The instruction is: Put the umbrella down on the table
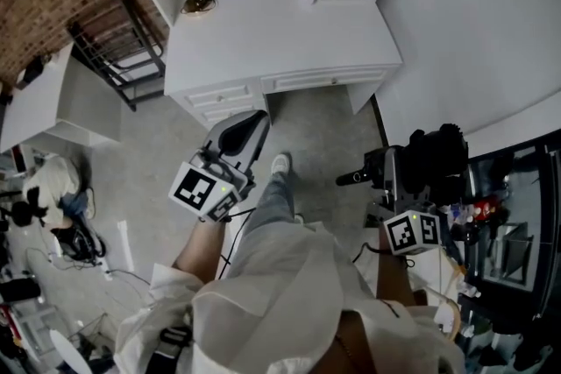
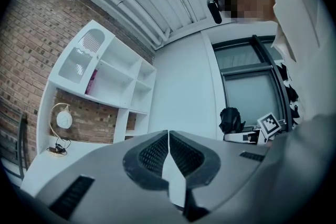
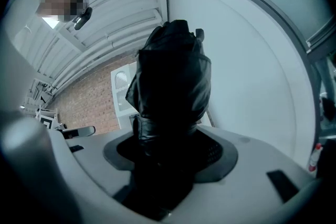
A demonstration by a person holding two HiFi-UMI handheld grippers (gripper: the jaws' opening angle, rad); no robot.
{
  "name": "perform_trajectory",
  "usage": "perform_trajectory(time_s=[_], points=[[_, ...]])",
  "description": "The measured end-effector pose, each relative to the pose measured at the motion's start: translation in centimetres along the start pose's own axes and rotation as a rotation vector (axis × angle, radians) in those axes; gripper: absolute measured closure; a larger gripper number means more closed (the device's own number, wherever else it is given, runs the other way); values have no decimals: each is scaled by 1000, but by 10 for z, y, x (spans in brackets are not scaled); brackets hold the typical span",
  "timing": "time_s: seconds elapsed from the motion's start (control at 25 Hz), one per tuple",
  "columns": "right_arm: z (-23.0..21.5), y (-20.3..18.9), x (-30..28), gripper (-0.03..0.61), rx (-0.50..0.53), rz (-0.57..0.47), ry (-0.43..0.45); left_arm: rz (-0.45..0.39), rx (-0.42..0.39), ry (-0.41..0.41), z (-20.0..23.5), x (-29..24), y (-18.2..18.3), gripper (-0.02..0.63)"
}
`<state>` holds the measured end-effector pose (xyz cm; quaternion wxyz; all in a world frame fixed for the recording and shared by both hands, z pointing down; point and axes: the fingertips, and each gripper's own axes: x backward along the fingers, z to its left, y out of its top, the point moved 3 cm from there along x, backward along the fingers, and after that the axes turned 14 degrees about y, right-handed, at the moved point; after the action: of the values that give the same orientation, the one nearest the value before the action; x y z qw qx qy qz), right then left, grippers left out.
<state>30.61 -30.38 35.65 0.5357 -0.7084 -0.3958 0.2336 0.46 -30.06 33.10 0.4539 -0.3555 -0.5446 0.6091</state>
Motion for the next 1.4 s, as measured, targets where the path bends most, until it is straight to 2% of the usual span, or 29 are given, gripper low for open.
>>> perform_trajectory(time_s=[0.2, 0.4, 0.6, 0.84, 1.12, 1.4], points=[[-19, 0, -43, 308, 4, -6, -11, -15, 9, -19, 25, -46, -1, 583], [-41, -2, -108, 308, 20, -11, -15, -19, 29, -40, 65, -109, -7, 583], [-72, 5, -170, 308, 12, -1, -10, -14, 17, -52, 91, -175, -4, 583], [-89, -12, -283, 308, -1, 39, -16, 25, 46, -39, 179, -246, -9, 583], [-108, -24, -346, 308, -7, 81, -32, 58, 73, -49, 222, -297, -23, 583], [-130, -46, -381, 308, -27, 138, -36, 100, 97, -51, 242, -336, -51, 583]])
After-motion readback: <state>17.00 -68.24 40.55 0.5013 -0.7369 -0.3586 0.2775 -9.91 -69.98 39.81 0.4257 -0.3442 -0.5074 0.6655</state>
